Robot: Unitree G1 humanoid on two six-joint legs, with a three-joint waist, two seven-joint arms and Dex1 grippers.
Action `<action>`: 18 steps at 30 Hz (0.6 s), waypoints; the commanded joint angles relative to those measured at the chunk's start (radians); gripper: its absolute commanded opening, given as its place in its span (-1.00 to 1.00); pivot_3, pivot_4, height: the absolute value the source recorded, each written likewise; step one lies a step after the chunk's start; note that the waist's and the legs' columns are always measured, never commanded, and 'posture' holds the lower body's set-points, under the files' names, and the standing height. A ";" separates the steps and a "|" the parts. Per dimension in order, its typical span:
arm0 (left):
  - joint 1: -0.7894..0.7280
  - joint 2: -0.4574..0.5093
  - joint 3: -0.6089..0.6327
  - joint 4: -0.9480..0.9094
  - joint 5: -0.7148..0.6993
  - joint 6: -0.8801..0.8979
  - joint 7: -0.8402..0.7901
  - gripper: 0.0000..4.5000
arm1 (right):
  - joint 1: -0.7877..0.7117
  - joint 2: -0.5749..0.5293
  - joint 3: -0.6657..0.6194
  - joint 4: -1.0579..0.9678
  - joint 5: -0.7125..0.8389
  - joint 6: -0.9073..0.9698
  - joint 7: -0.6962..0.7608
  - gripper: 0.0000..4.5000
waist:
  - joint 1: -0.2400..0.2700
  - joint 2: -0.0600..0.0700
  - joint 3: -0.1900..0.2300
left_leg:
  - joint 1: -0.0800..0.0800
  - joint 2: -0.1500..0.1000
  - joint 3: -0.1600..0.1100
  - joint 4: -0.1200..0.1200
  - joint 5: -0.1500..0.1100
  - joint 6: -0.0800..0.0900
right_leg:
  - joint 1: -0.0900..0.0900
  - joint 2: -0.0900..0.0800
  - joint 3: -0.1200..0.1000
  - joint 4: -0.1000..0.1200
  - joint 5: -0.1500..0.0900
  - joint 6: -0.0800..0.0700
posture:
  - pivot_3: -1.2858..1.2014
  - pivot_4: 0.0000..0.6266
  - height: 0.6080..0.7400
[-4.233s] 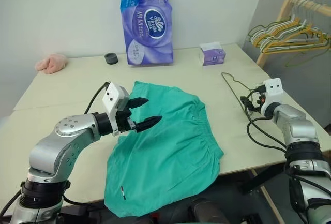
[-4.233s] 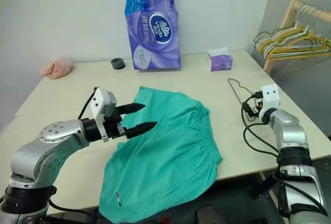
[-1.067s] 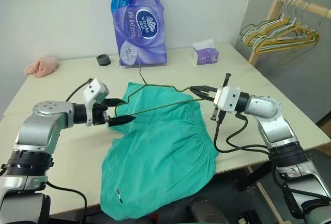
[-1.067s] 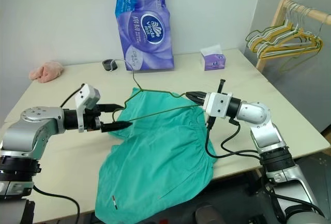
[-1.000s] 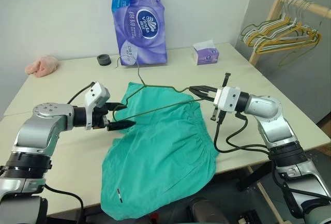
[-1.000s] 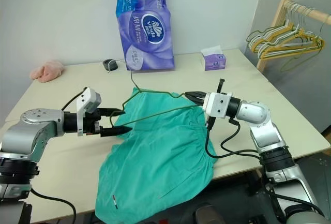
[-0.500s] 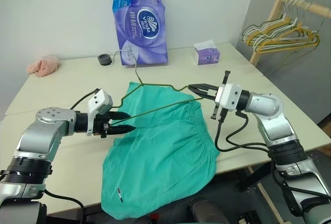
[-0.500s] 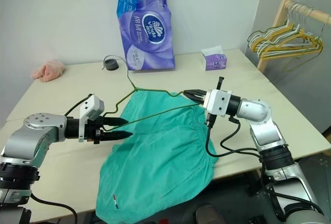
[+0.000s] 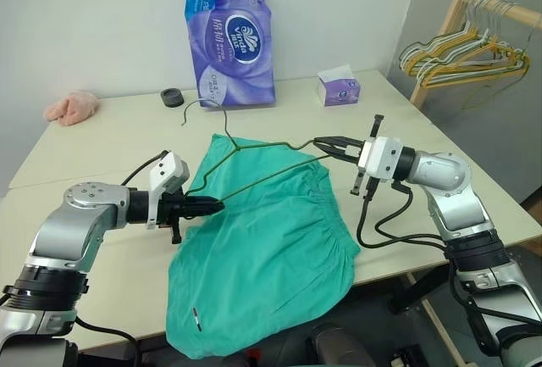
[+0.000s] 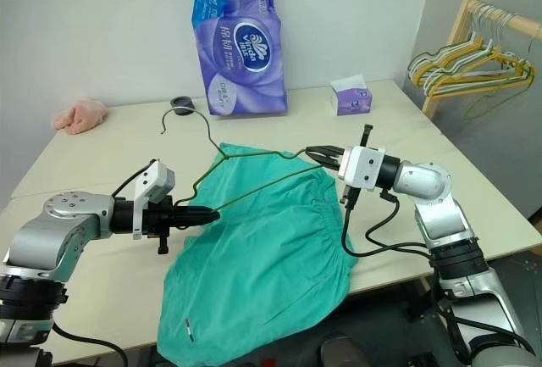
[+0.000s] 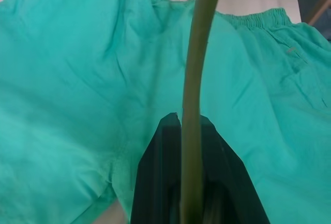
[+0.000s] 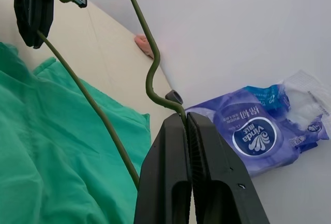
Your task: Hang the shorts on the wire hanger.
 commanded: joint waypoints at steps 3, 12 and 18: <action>-0.010 -0.002 0.036 -0.034 -0.020 0.008 0.028 -1.00 | 0.009 -0.018 0.029 -0.084 0.033 0.010 0.063 -0.70 | 0.001 0.000 0.000 | 0.000 0.000 0.000 0.000 0.000 0.000 | 0.000 0.000 0.000 0.000 0.000 0.000 | -0.18 -0.86 1.00; 0.018 0.025 -0.006 -0.109 0.035 -0.039 0.045 -1.00 | 0.008 -0.168 0.005 -0.213 0.122 0.440 0.169 0.66 | 0.006 0.000 0.002 | 0.000 0.000 0.000 0.000 0.000 0.000 | 0.000 -0.001 0.000 -0.001 0.000 0.000 | -0.18 -0.86 1.00; 0.036 0.084 -0.066 -0.197 0.084 -0.081 0.001 -1.00 | -0.038 -0.199 0.034 -0.307 0.145 0.702 0.175 0.97 | 0.001 0.001 0.003 | 0.000 0.000 0.000 0.000 0.000 0.000 | 0.000 0.000 0.000 0.000 0.000 0.000 | -0.19 -0.86 1.00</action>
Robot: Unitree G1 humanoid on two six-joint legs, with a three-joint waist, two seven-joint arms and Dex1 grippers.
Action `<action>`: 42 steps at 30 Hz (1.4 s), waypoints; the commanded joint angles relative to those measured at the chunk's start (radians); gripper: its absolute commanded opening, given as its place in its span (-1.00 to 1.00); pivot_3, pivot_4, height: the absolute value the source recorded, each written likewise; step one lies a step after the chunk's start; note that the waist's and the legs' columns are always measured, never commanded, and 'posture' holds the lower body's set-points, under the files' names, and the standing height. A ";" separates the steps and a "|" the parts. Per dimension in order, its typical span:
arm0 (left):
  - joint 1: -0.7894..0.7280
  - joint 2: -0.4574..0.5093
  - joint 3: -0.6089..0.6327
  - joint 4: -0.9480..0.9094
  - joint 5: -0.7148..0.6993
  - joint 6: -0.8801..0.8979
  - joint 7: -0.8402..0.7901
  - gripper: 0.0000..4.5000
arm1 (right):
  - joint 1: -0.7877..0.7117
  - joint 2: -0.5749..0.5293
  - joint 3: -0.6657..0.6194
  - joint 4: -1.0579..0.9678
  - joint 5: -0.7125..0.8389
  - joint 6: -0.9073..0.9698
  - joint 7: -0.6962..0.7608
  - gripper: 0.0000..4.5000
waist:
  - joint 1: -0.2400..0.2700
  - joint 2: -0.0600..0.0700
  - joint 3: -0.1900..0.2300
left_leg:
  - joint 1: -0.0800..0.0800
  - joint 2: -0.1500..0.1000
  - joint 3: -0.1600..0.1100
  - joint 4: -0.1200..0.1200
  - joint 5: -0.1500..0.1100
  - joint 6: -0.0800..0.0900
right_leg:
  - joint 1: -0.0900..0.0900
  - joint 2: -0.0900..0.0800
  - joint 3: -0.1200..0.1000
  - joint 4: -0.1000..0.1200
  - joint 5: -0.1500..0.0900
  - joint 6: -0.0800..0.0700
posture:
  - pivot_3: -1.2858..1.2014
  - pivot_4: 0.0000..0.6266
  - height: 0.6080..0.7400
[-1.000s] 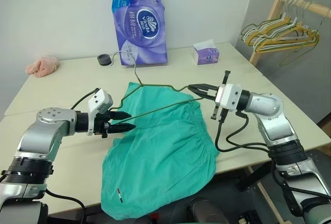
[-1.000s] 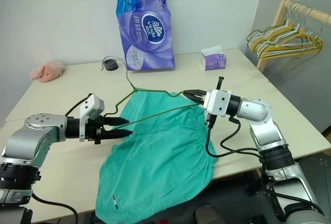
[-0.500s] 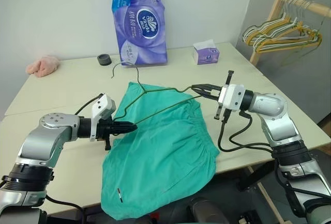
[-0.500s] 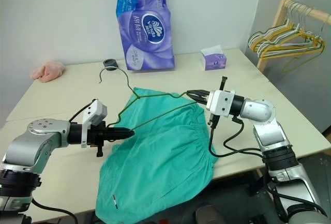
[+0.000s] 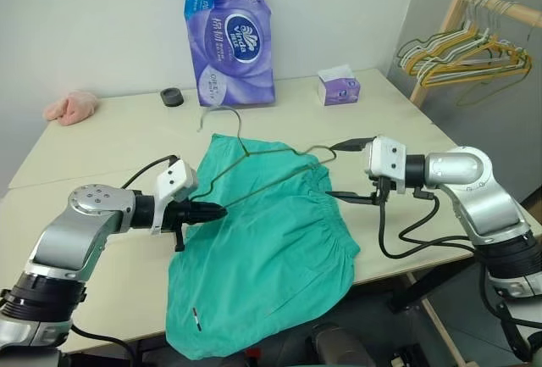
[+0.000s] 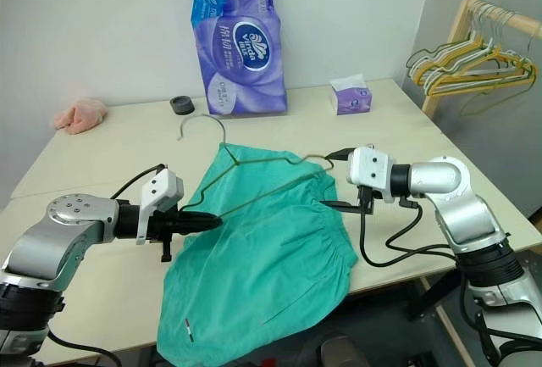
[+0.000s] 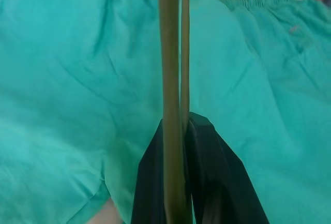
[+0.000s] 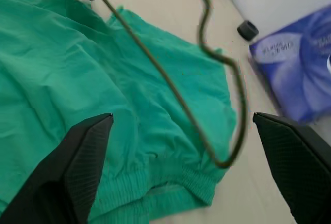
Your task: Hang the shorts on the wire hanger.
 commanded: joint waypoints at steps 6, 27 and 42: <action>-0.035 0.028 -0.050 -0.056 0.066 -0.055 -0.017 -1.00 | -0.069 -0.035 0.147 -0.090 -0.048 0.190 0.110 0.97 | 0.002 0.000 0.001 | 0.000 0.000 0.000 0.000 0.000 0.000 | 0.000 0.000 0.000 -0.001 -0.003 0.004 | -0.19 -0.87 1.00; -0.041 0.048 -0.084 -0.121 0.156 -0.075 0.002 -1.00 | -0.137 0.005 0.327 0.007 -0.196 0.254 0.180 -0.99 | 0.002 0.000 0.001 | -0.002 0.000 0.000 0.000 0.000 0.000 | -0.001 0.000 -0.001 -0.001 -0.003 0.004 | -0.18 -0.89 1.00; -0.056 -0.064 -0.022 -0.079 0.135 -0.079 0.130 -0.08 | -0.102 0.016 0.261 0.005 -0.171 0.317 0.163 -1.00 | 0.002 -0.001 0.001 | -0.002 0.000 -0.001 0.000 0.000 0.000 | -0.001 0.000 -0.001 0.000 -0.002 0.003 | -0.18 -0.89 1.00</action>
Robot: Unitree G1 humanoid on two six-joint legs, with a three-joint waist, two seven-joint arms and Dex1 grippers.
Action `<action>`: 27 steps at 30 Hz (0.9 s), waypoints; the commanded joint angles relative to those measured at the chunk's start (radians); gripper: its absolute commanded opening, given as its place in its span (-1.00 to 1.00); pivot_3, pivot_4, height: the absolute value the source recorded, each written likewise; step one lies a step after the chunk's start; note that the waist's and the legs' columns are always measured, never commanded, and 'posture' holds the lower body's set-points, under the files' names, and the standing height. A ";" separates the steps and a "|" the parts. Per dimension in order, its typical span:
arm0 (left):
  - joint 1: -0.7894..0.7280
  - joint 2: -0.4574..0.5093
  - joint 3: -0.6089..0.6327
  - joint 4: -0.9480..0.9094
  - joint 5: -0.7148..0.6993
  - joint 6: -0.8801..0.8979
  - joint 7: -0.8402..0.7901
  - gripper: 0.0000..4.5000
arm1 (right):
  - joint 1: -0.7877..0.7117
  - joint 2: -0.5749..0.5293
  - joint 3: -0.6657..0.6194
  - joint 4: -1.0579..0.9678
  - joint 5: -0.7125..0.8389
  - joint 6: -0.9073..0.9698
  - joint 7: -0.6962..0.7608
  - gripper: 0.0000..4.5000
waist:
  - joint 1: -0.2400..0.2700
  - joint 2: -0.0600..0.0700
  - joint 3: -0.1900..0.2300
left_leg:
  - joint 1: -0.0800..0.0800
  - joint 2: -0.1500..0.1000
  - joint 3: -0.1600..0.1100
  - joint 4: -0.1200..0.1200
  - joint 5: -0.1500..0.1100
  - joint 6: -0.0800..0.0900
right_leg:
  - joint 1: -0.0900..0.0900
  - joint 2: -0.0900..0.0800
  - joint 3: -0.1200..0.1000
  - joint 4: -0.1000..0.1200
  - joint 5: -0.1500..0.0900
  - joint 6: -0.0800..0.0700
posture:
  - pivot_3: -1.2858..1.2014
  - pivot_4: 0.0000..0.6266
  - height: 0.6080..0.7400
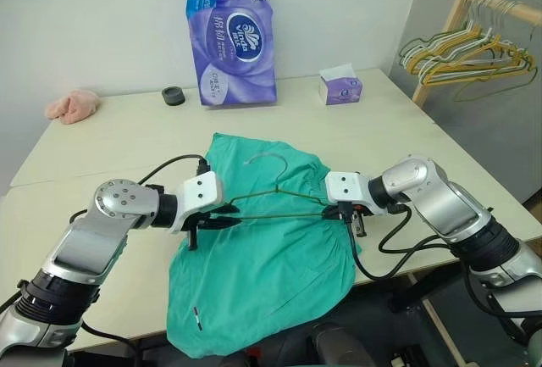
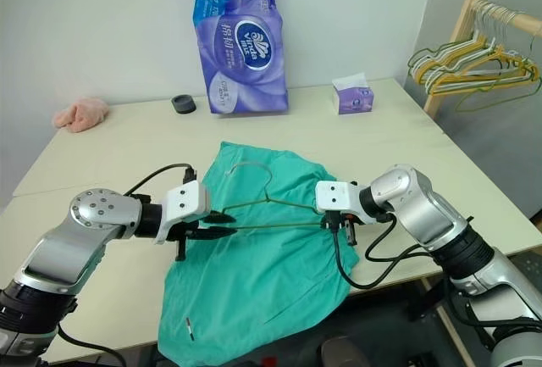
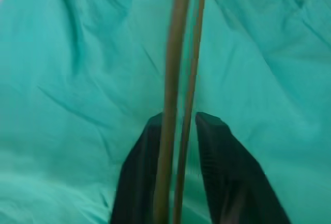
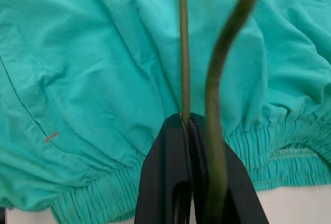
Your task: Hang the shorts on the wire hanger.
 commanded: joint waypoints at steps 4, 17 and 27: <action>-0.001 -0.068 0.143 0.030 -0.069 0.015 0.114 0.44 | 0.023 -0.011 -0.088 -0.022 0.045 0.059 -0.011 -1.00 | 0.000 0.000 0.000 | 0.000 0.000 0.000 0.000 0.000 0.000 | 0.000 0.000 0.000 0.000 0.002 -0.003 | -0.18 -0.89 1.00; 0.045 -0.088 0.433 0.140 -0.246 0.119 0.200 0.44 | 0.160 -0.077 -0.299 -0.052 0.175 0.268 -0.087 -1.00 | 0.000 0.000 0.000 | 0.000 0.000 -0.001 0.000 0.000 0.000 | 0.000 0.000 -0.001 0.000 0.002 -0.003 | -0.19 -0.89 1.00; 0.164 -0.053 0.364 0.072 -0.314 0.076 -0.004 0.44 | 0.519 -0.187 -0.660 -0.200 0.371 0.595 -0.181 -1.00 | -0.004 -0.001 0.001 | -0.003 0.000 0.000 0.000 -0.001 -0.001 | -0.001 -0.001 0.000 -0.001 -0.001 0.000 | -0.25 -0.82 1.00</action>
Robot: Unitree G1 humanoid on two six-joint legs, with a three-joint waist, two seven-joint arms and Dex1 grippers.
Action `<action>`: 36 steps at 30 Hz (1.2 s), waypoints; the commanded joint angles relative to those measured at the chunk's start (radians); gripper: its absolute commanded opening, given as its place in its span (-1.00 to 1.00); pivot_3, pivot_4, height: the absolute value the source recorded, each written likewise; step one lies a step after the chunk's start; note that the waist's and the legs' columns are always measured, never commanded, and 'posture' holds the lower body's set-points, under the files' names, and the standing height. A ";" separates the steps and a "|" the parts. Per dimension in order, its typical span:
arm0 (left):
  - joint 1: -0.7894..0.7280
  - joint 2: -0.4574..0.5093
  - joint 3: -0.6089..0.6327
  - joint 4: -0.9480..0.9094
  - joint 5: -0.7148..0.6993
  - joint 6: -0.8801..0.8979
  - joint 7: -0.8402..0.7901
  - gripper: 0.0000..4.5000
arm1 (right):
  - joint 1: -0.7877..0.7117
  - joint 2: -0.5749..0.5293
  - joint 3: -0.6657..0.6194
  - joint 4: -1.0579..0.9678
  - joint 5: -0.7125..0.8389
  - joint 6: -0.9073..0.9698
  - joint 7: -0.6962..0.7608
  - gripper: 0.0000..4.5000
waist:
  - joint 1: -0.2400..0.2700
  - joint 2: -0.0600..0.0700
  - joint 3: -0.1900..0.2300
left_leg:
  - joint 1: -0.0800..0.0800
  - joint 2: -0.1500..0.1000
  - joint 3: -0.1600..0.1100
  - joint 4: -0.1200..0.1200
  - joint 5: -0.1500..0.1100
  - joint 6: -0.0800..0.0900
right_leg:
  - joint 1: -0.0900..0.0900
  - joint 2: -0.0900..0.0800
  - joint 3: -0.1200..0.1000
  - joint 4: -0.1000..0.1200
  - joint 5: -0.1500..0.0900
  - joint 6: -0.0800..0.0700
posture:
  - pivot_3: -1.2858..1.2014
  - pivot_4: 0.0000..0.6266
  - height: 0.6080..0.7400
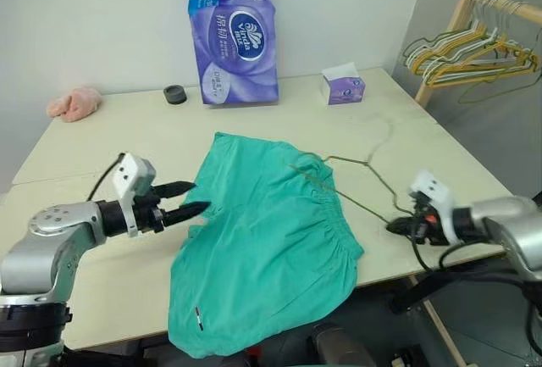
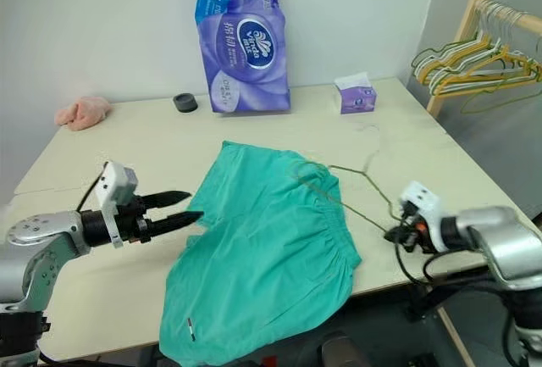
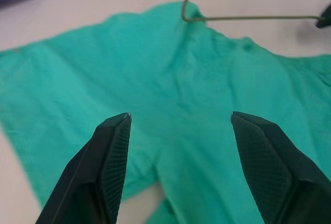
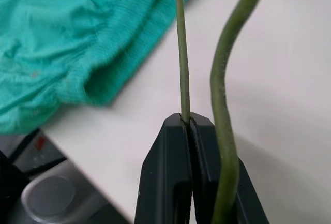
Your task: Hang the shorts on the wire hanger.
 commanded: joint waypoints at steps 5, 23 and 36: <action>-0.023 0.009 -0.035 -0.023 -0.005 -0.067 -0.049 0.44 | 0.133 -0.035 -0.110 -0.094 0.096 0.099 -0.062 -1.00 | -0.024 0.000 0.000 | 0.004 0.001 0.002 0.000 0.000 0.000 | 0.003 0.002 0.003 0.000 -0.002 0.003 | -0.26 -0.81 1.00; -0.019 0.022 -0.025 0.016 0.009 -0.088 -0.018 0.44 | 0.043 -0.106 0.039 -0.016 0.215 0.097 -0.021 -1.00 | -0.055 -0.001 0.002 | 0.004 0.001 0.006 -0.004 0.000 0.000 | 0.000 0.003 0.005 -0.001 -0.002 0.003 | -0.24 -0.84 1.00; -0.016 0.010 -0.055 0.008 0.022 -0.101 0.000 0.44 | 0.176 -0.291 -0.017 -0.037 0.299 0.066 0.078 -1.00 | -0.053 -0.008 0.007 | 0.004 0.001 0.006 -0.005 0.000 0.000 | 0.000 0.003 0.005 -0.002 -0.003 0.003 | -0.25 -0.83 1.00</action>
